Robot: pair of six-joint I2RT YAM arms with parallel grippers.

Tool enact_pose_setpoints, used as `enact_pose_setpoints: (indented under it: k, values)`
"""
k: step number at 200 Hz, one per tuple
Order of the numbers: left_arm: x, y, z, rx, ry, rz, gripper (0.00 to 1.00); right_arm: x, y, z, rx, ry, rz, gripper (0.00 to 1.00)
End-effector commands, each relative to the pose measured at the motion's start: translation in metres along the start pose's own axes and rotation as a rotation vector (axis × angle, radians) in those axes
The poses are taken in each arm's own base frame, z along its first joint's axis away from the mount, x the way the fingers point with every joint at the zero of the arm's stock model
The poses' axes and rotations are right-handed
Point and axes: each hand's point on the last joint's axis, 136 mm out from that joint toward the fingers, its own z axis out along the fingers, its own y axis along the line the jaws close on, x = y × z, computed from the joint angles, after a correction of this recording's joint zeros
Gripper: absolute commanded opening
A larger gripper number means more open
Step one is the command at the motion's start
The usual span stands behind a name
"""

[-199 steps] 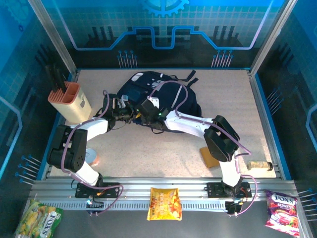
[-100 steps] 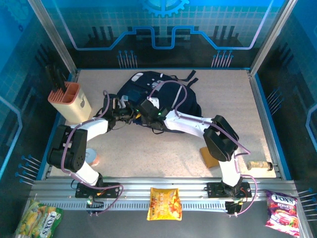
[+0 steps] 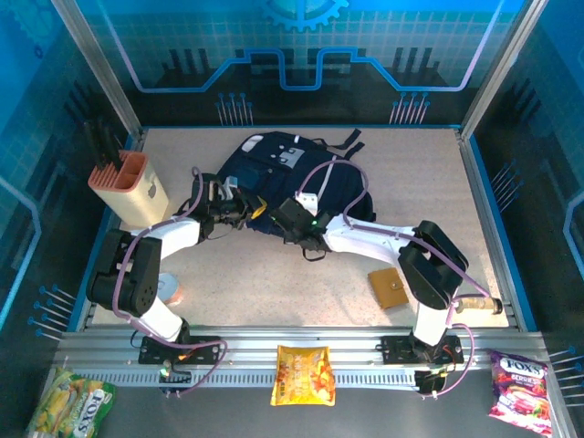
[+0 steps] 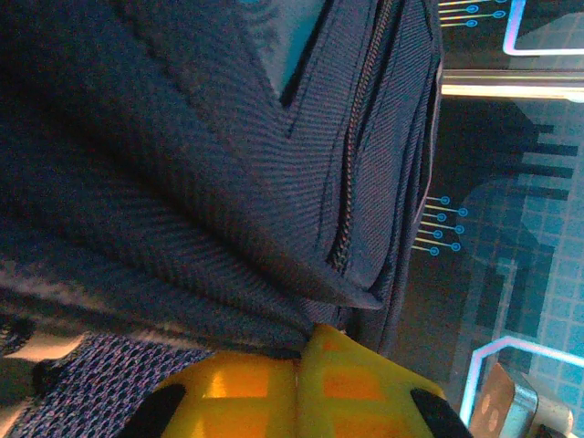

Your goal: Pack books, pencil case, and school supplies into a backpack

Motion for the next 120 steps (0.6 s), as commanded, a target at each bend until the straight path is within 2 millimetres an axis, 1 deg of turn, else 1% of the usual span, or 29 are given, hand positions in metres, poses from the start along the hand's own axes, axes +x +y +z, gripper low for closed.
enact_pose_setpoints:
  k: [1,26,51,79,103,120]
  values:
    - [-0.005,-0.005,-0.003,0.010,-0.008,0.022,0.00,-0.006,0.007,0.006,-0.039,0.016,-0.004,0.11]
    - [-0.005,-0.005,-0.004,0.007,-0.008,0.022,0.00,-0.007,0.009,0.014,-0.034,0.024,-0.007,0.19]
    - [-0.004,-0.005,-0.004,0.004,-0.007,0.024,0.00,-0.007,0.010,0.018,-0.023,0.026,-0.019,0.21]
    - [-0.005,-0.006,-0.004,0.001,-0.008,0.023,0.00,-0.008,0.008,0.018,-0.016,0.020,-0.027,0.21]
    - [-0.006,-0.006,-0.003,-0.001,-0.009,0.023,0.00,-0.008,0.009,0.020,-0.011,0.022,-0.037,0.16]
    - [-0.007,-0.004,-0.003,-0.005,-0.014,0.020,0.00,-0.008,0.007,0.020,0.001,0.024,-0.048,0.09]
